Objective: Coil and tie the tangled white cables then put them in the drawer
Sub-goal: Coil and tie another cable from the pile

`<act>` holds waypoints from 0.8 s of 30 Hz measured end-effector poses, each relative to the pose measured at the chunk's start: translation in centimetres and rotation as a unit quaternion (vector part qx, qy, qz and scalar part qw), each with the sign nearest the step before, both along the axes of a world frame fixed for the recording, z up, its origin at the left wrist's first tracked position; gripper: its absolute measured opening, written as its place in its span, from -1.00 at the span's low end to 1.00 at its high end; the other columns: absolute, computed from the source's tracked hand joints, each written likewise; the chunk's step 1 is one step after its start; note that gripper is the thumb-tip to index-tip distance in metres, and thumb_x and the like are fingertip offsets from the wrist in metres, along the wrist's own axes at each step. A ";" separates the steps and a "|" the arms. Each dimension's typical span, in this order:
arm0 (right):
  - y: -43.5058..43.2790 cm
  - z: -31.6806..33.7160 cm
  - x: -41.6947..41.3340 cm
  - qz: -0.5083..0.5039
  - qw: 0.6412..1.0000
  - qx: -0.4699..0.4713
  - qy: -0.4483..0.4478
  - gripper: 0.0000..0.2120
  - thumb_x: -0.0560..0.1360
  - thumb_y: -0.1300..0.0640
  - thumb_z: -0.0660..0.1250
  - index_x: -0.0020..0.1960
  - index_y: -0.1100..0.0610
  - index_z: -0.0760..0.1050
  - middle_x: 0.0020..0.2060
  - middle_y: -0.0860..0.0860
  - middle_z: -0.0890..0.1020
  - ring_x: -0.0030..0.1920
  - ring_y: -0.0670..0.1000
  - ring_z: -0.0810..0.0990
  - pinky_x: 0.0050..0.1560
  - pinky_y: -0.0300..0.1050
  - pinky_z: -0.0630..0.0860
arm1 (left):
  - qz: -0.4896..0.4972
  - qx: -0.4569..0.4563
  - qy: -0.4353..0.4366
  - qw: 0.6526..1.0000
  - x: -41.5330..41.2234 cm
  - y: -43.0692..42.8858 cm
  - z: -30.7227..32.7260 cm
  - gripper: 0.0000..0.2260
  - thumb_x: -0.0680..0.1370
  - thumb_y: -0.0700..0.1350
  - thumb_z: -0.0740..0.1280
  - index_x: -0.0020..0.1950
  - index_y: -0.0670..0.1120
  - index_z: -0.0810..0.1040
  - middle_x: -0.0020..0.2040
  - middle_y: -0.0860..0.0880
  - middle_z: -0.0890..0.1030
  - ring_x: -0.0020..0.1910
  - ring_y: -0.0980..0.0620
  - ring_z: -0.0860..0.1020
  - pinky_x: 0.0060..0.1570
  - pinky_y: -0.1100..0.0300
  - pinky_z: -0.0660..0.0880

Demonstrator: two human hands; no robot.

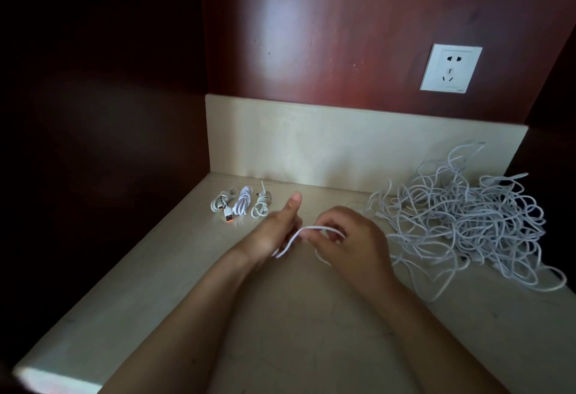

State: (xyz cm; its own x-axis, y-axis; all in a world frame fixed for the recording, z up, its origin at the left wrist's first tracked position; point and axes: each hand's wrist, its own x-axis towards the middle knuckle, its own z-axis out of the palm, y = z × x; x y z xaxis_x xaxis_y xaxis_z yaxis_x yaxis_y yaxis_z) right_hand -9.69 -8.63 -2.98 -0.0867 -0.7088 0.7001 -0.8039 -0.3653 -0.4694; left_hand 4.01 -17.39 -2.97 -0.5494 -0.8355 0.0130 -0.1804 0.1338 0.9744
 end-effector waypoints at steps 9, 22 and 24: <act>-1.0 -0.7 -1.8 -0.064 0.995 0.008 -0.076 -0.86 0.45 -0.10 0.36 -0.17 -0.04 0.57 -0.29 -0.21 0.60 -0.27 -0.16 0.55 -0.27 -0.14 0.45 | -0.206 0.179 -0.065 0.960 0.0 1.6 0.8 -0.53 0.54 0.38 0.02 -0.33 0.03 0.26 -0.47 0.07 0.18 -0.54 0.17 0.09 -0.59 0.36 0.01; -0.6 -0.5 -0.9 -0.108 0.992 0.016 -0.067 -0.96 0.52 0.04 0.38 -0.09 -0.09 0.55 -0.42 -0.20 0.55 -0.37 -0.15 0.53 -0.31 -0.14 0.44 | 0.022 -0.069 0.083 0.994 -0.5 0.5 0.7 -0.60 0.70 0.06 -0.02 0.04 0.05 0.61 -0.46 0.02 0.42 -0.55 0.12 0.34 -0.56 0.33 0.29; -0.6 -0.5 -0.5 -0.103 0.993 0.027 -0.058 -0.93 0.50 0.03 0.40 -0.14 -0.08 0.52 -0.40 -0.20 0.59 -0.34 -0.18 0.57 -0.28 -0.11 0.50 | 0.058 -0.039 0.148 0.986 -0.4 -0.1 0.5 -0.60 0.69 0.08 -0.01 0.07 0.05 0.62 -0.30 0.01 0.55 -0.48 0.15 0.39 -0.51 0.30 0.34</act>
